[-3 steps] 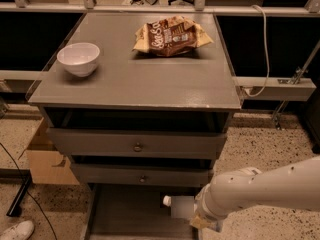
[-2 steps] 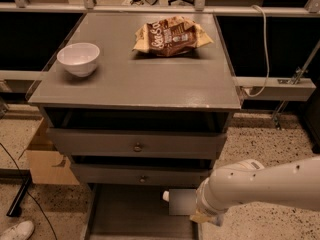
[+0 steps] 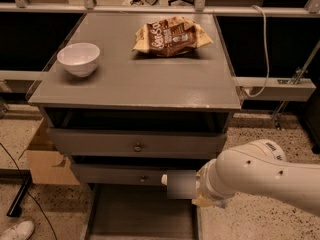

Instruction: Pick blue plastic bottle from bottom drawer and place on counter

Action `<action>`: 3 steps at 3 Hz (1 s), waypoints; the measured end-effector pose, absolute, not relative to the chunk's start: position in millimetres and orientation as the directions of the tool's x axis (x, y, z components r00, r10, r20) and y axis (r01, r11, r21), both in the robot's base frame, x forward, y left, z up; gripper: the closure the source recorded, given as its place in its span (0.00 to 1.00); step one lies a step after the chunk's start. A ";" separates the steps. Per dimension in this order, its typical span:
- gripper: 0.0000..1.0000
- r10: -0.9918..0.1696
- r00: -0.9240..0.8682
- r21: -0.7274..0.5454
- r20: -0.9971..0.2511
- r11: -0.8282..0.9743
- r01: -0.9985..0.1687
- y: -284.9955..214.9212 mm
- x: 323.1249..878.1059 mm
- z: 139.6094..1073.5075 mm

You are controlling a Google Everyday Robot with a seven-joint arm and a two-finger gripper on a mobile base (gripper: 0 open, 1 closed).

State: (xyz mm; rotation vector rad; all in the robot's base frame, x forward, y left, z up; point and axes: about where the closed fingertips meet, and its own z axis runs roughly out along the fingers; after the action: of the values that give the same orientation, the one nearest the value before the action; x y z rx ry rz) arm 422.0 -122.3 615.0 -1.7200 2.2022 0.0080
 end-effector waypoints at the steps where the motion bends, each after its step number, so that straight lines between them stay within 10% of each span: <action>1: 1.00 -0.940 -0.206 -0.205 -0.272 0.265 -0.942 -122.3 422.0 615.1; 3: 1.00 -0.942 -0.209 -0.234 -0.264 0.273 -0.933 -125.0 442.4 653.7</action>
Offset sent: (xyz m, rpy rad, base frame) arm 0.0189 -0.0028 0.0330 -0.0069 -0.0287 -0.0142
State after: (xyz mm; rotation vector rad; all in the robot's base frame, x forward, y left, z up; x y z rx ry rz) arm 442.4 -125.0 653.7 -1.7040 2.1981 -0.0337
